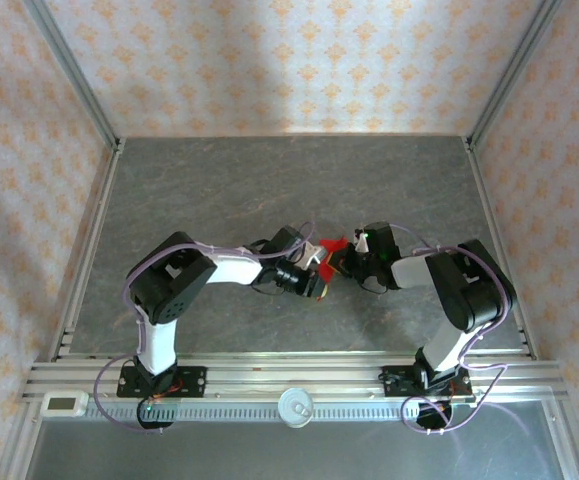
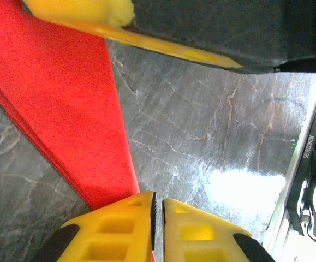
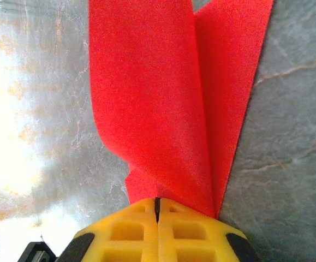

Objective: Fold a paper plane with a square sheet of paper (pick it up from the middle)

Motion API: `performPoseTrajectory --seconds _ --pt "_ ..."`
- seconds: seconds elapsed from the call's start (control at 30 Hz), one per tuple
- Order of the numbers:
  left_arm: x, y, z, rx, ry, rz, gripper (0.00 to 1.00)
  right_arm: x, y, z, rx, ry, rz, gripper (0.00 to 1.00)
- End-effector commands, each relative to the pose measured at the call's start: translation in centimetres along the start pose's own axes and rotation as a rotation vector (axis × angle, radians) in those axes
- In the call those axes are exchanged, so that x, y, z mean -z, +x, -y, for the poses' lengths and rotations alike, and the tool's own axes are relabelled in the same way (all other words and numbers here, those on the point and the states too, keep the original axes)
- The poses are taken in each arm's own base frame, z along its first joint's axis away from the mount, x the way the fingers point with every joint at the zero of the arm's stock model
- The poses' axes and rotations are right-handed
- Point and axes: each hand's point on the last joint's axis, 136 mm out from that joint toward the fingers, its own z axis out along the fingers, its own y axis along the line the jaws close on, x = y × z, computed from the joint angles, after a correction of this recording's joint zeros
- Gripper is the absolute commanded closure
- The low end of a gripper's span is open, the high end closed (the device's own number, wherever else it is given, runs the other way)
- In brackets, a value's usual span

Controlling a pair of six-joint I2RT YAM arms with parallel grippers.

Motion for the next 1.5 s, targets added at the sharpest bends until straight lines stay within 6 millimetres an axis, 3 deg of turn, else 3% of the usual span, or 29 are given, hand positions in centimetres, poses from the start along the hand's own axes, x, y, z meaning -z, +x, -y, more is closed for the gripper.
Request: performPoseTrajectory --seconds 0.0,0.33,0.5,0.77,0.97,1.13,1.23,1.47 --pt "0.2 5.5 -0.5 0.057 -0.034 -0.160 0.85 0.1 0.7 6.4 -0.063 0.242 0.022 1.00" --pt "0.6 7.8 -0.6 0.047 -0.046 -0.201 0.84 0.2 0.7 6.3 -0.063 0.242 0.023 1.00" --pt "1.2 7.7 -1.2 0.040 -0.103 -0.189 0.89 0.2 0.8 6.3 -0.065 0.238 0.024 1.00" --pt "4.4 2.4 3.1 -0.012 0.015 0.054 0.98 0.3 0.8 6.0 -0.064 0.230 0.021 1.00" --pt "4.2 -2.4 4.1 0.032 0.089 0.160 0.97 0.3 0.8 5.8 -0.065 0.220 0.020 1.00" --pt "2.1 -5.4 3.1 0.054 0.062 0.175 0.96 0.1 0.8 5.4 -0.068 0.199 0.017 1.00" --pt "1.1 -6.2 1.8 0.071 0.019 0.176 0.96 0.1 0.8 5.2 -0.072 0.188 0.014 1.00" --pt "-1.1 -4.1 -2.8 0.124 -0.119 0.123 0.96 0.1 0.8 4.0 -0.068 0.137 0.008 1.00"
